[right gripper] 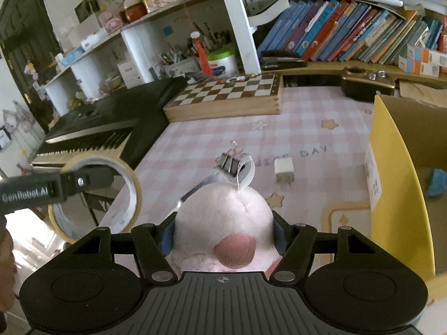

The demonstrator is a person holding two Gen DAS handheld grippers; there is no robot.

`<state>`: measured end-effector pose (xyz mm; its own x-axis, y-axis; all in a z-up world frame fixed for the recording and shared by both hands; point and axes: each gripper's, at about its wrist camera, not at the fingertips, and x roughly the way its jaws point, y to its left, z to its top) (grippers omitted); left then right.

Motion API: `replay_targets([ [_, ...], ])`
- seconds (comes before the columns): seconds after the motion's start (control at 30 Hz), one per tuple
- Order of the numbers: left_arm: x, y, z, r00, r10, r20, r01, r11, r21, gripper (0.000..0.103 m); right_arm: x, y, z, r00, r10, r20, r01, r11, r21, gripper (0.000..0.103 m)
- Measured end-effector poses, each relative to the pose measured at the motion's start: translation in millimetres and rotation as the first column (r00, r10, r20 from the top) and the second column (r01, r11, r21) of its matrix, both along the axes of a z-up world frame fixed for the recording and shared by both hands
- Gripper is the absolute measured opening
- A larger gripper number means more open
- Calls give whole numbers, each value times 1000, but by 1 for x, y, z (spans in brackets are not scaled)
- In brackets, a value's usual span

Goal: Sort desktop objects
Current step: 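Grasp the pink plush pig with the right gripper while the left gripper grasps the yellow tape roll, then lift and carry the pig and tape roll with both grippers toward the yellow box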

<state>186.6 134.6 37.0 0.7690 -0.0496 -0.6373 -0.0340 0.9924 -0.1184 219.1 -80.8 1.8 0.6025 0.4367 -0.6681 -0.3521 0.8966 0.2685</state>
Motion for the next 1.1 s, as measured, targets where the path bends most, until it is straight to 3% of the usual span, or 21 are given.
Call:
replay_targets([
  [0.5,-98,-10,-5,999,-34,0,34,997,-64,39,-84,4,3,1000,-13,-23,13,1000,-20,67],
  [0.83,-151,-15,-2,999,-48,17,49,997,-66,39,-136,-3,6,999,-48,-17,48,999,-13,67],
  [1.1,-183,-35,-5,991,-130,20,132,988,-86,39,-174,-18,3,993,-119,-25,118,993,-24,67],
])
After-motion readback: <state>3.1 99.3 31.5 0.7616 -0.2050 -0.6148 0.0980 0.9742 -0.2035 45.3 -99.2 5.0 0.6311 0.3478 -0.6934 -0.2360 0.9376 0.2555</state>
